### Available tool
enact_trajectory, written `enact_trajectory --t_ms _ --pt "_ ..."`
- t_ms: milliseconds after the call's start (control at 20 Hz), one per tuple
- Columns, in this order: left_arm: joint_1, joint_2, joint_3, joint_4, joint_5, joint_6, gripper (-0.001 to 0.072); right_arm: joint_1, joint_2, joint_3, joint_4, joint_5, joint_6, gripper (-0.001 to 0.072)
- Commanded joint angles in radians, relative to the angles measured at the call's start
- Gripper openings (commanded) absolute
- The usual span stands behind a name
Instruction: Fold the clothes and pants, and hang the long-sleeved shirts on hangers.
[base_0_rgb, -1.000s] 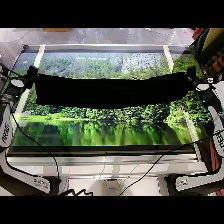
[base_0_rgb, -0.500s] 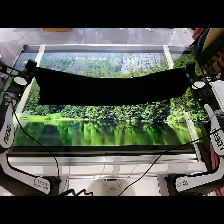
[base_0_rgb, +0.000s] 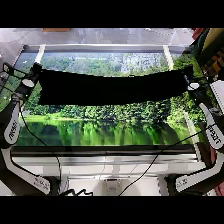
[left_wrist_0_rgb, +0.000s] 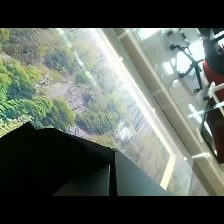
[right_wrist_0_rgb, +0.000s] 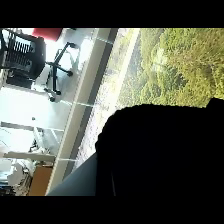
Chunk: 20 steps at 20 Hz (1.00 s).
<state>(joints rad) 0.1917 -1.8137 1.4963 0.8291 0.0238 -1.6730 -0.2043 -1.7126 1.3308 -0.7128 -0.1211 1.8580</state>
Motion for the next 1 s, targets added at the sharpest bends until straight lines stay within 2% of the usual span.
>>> enact_trajectory --t_ms 0,50,100,150,200,300,500,550,600,650,800,850,950 --pt "-0.006 -0.012 0.001 0.001 0.037 0.0 0.0007 0.001 -0.035 0.045 -0.025 -0.003 -0.001 0.0019" --pt "-0.006 -0.012 0.001 0.001 0.01 0.001 0.0036 0.001 -0.042 0.064 -0.065 -0.003 -0.003 0.0019" --pt "-0.006 -0.012 0.001 0.007 -0.016 0.001 0.0302 0.001 -0.05 0.084 -0.114 -0.002 -0.013 0.0031" --pt "-0.006 -0.012 0.001 0.028 -0.038 0.001 0.072 0.002 -0.052 0.1 -0.15 -0.001 -0.015 0.0307" --pt "-0.006 -0.007 0.001 0.036 -0.076 0.001 0.0713 0.001 -0.051 0.113 -0.172 0.006 -0.015 0.07" --pt "-0.002 0.018 0.001 0.039 -0.171 0.005 0.0707 -0.002 -0.043 0.142 -0.182 0.088 -0.016 0.0707" --pt "0.039 0.13 0.001 0.075 -0.336 0.095 0.0699 -0.016 0.019 0.153 -0.213 0.181 -0.019 0.069" --pt "0.061 0.169 0.001 0.111 -0.402 0.094 0.0658 -0.026 0.04 0.153 -0.238 0.218 -0.019 0.069" --pt "0.088 0.204 0.001 0.137 -0.476 0.094 0.0561 -0.037 0.061 0.153 -0.267 0.261 -0.019 0.069" --pt "0.117 0.235 0.001 0.153 -0.563 0.094 0.0532 -0.054 0.082 0.153 -0.295 0.309 -0.019 0.069" --pt "0.179 0.315 -0.039 0.328 -0.87 0.094 0.0532 -0.107 0.135 0.153 -0.365 0.447 -0.02 0.069" --pt "0.186 0.355 -0.103 0.37 -0.896 0.086 0.0532 -0.126 0.148 0.153 -0.377 0.489 -0.02 0.069" --pt "0.19 0.433 -0.27 0.355 -0.842 0.048 0.0531 -0.155 0.159 0.153 -0.393 0.567 -0.021 0.069"
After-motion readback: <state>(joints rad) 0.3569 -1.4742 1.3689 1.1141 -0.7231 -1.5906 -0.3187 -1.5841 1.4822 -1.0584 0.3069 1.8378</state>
